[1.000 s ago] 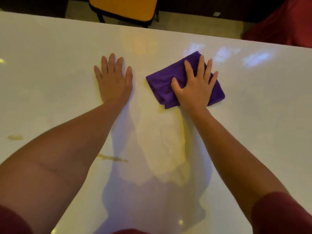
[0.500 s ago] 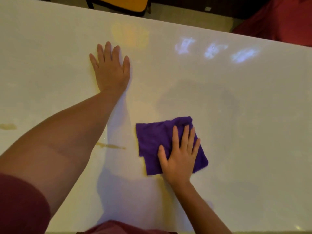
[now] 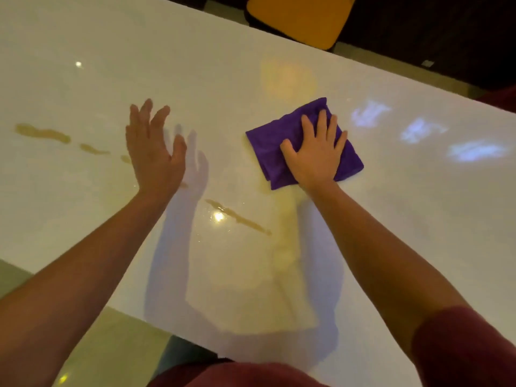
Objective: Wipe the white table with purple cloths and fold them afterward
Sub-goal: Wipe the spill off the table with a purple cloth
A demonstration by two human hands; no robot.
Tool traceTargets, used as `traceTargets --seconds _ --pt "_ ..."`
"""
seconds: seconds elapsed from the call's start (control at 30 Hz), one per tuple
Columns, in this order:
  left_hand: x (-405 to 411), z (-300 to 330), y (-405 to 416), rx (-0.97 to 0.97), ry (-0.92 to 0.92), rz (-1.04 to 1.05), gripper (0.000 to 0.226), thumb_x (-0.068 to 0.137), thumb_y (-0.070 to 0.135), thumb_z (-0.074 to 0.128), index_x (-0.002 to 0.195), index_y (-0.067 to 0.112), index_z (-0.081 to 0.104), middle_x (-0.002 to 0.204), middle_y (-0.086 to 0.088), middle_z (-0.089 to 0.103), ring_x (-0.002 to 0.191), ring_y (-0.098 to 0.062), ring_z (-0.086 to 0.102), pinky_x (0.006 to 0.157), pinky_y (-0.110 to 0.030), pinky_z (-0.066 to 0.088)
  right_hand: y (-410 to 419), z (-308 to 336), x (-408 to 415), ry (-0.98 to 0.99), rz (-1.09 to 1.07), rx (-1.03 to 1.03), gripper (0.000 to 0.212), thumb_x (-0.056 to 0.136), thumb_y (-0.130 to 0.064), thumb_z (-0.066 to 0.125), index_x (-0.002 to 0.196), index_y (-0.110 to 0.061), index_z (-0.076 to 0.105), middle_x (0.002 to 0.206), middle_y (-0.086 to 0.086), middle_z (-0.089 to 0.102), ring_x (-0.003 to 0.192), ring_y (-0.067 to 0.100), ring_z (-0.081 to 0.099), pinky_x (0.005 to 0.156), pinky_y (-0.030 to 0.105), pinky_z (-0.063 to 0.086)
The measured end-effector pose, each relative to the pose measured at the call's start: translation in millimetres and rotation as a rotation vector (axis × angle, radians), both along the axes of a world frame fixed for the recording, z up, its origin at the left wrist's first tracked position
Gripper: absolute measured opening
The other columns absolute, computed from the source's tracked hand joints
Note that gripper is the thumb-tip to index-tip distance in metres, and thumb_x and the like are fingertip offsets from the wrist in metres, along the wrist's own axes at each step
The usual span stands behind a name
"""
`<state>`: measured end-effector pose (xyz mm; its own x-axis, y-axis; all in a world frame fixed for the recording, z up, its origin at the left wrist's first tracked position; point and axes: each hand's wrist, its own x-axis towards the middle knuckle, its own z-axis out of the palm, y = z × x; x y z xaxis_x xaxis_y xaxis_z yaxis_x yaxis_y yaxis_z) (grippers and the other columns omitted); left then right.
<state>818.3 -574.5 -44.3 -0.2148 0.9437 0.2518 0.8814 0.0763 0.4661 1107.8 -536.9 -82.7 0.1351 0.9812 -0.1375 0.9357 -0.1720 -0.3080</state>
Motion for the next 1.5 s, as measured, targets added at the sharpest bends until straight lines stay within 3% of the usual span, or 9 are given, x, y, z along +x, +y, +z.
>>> traceTargets --seconds 0.1,0.27,0.47,0.63,0.9,1.23,1.37,1.5 --pt "-63 -7 -52 -0.088 0.057 0.219 0.059 0.098 0.026 0.053 0.152 0.004 0.045 0.164 -0.02 0.034 0.156 -0.042 0.022 0.125 -0.053 0.019 19 1 -21 0.012 -0.047 0.04 0.074 0.1 -0.065 0.032 0.162 -0.024 0.036 0.176 0.01 0.013 0.163 0.036 0.003 0.129 0.062 0.001" --pt "-107 -37 -105 -0.249 0.164 0.236 0.062 0.101 0.032 0.046 0.155 0.003 0.041 0.165 -0.025 0.03 0.154 -0.046 0.025 0.122 -0.057 0.022 -14 -9 -39 -0.089 -0.035 0.015 0.073 0.106 -0.06 0.029 0.168 -0.023 0.02 0.177 0.011 0.01 0.163 0.036 0.004 0.13 0.061 0.002" --pt "-107 -58 -112 -0.375 0.248 0.206 0.069 0.101 0.042 0.028 0.157 0.002 0.035 0.167 -0.022 0.027 0.156 -0.042 0.019 0.126 -0.059 0.013 -137 -7 -41 -0.109 -0.087 -0.004 0.072 0.103 -0.058 0.032 0.166 -0.024 0.029 0.176 0.009 0.016 0.163 0.033 0.009 0.131 0.058 0.004" --pt "-109 -59 -110 -0.371 0.258 0.216 0.068 0.101 0.042 0.03 0.157 0.003 0.034 0.167 -0.021 0.026 0.157 -0.04 0.018 0.127 -0.058 0.012 -225 -10 -54 -0.148 -0.098 -0.044 0.073 0.1 -0.055 0.033 0.164 -0.018 0.035 0.174 0.014 0.02 0.162 0.036 0.011 0.128 0.065 0.01" --pt "-110 -55 -107 -0.412 0.239 0.227 0.071 0.101 0.044 0.03 0.159 0.005 0.033 0.17 -0.018 0.022 0.159 -0.036 0.014 0.128 -0.057 0.01 -147 -13 -169 -0.153 0.232 -0.018 0.075 0.102 -0.061 0.031 0.166 -0.022 0.027 0.175 0.013 0.016 0.163 0.038 0.007 0.129 0.063 0.006" --pt "-115 -63 -111 -0.339 0.183 0.229 0.07 0.104 0.05 0.025 0.16 0.009 0.033 0.17 -0.014 0.023 0.159 -0.033 0.014 0.129 -0.054 0.01 -11 -16 -246 -0.15 0.398 0.04 0.076 0.103 -0.062 0.023 0.167 -0.021 0.024 0.175 0.015 0.017 0.162 0.041 0.01 0.129 0.064 0.006" --pt "-133 -51 -115 -0.182 0.074 0.247 0.064 0.106 0.047 0.028 0.158 0.011 0.038 0.17 -0.014 0.025 0.159 -0.034 0.016 0.129 -0.053 0.011 -35 -14 -235 -0.149 0.415 0.042 0.072 0.106 -0.058 0.026 0.168 -0.021 0.021 0.176 0.013 0.016 0.162 0.038 0.009 0.13 0.061 0.007" --pt "-213 -47 -122 -0.222 0.172 0.367 0.063 0.105 0.041 0.031 0.157 0.007 0.037 0.169 -0.017 0.024 0.159 -0.038 0.014 0.128 -0.057 0.009 -124 -11 -207 -0.086 0.343 0.083 0.075 0.104 -0.054 0.037 0.166 -0.013 0.025 0.173 0.016 0.023 0.162 0.037 0.015 0.129 0.06 0.012"
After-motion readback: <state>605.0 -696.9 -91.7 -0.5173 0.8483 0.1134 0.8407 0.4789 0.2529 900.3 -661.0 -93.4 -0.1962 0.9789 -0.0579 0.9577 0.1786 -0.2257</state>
